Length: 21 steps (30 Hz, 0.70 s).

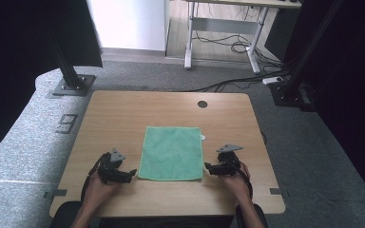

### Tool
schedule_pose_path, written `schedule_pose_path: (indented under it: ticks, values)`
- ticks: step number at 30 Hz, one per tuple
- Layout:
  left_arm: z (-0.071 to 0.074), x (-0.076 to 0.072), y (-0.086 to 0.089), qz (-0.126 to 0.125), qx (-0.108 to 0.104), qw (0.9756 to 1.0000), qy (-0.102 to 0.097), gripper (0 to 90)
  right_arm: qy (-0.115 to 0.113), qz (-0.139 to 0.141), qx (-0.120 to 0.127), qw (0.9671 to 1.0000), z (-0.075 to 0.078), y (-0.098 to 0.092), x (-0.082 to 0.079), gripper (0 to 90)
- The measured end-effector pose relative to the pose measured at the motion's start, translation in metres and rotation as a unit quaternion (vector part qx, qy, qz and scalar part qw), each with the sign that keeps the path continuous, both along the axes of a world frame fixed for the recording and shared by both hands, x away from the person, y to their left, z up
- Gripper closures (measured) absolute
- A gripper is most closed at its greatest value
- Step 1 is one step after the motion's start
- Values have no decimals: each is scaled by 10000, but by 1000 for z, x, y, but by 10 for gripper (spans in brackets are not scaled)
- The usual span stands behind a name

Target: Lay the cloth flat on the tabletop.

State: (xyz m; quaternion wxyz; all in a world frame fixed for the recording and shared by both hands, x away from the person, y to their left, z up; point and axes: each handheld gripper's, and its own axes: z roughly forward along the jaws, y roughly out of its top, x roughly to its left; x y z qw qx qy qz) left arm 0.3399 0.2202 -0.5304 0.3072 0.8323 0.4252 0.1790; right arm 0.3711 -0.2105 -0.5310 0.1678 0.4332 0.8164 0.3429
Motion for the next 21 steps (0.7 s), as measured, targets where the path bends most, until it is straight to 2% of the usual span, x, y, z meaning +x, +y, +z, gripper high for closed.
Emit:
schedule_pose_path:
  ticks: [5, 10, 11, 14, 16, 17, 21]
  values:
    - [-5, 8, 16, 100, -178, 9998, 86, 95, 58, -62, 28, 10000, -5, -11, -7, 192]
    - [-11, 11, 15, 112, 4, 9999, 101, 94, 165, 1, -37, 9999, -15, -13, -5, 139]
    - [-12, 11, 14, 99, 62, 9999, 96, 92, 142, 3, -53, 9999, -17, -13, -5, 130]
    - [-14, 12, 13, 43, -6, 9999, 126, 54, 56, 49, -90, 9999, -19, -12, -5, 114]
    - [-16, 14, 15, 4, -152, 9997, 200, 40, 3, 84, -66, 9999, -21, -12, -5, 51]
    - [-18, 14, 15, -20, -152, 9997, 173, 11, -8, 84, -57, 9999, -23, -11, -4, 2]
    - [-18, 14, 15, -53, -159, 9997, 162, 0, -86, 35, -17, 10000, -26, -10, -5, 0]
